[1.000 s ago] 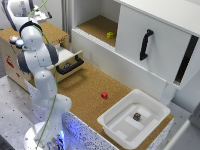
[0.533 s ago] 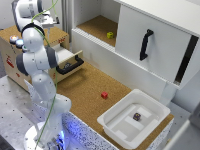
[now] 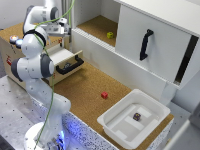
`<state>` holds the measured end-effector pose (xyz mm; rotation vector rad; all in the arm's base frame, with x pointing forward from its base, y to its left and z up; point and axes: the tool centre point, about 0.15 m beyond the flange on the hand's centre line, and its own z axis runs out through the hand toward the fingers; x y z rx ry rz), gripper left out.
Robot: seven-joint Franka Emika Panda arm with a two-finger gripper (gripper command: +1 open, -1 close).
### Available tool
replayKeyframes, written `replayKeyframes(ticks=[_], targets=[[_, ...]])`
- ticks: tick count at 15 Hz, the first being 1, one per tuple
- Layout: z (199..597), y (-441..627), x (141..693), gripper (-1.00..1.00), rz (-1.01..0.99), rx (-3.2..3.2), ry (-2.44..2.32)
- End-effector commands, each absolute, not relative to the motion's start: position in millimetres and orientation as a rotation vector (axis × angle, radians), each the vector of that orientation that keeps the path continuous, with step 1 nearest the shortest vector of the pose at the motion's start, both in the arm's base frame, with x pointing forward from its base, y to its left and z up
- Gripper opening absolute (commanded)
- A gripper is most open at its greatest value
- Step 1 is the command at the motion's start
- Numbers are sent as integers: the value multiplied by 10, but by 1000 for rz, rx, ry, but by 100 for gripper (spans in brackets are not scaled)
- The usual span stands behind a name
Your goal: Switch off the blue light
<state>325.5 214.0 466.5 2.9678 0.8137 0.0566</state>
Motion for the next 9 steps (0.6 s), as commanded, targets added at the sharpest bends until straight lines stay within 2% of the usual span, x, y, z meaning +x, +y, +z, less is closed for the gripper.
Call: replayKeyframes(ticks=[1,5,9], targets=[[4605,1278,3520,100,227,3112,598],[4598,681,3662,100,251,3142,475],[4634,587,3905,100,303,3047,504]])
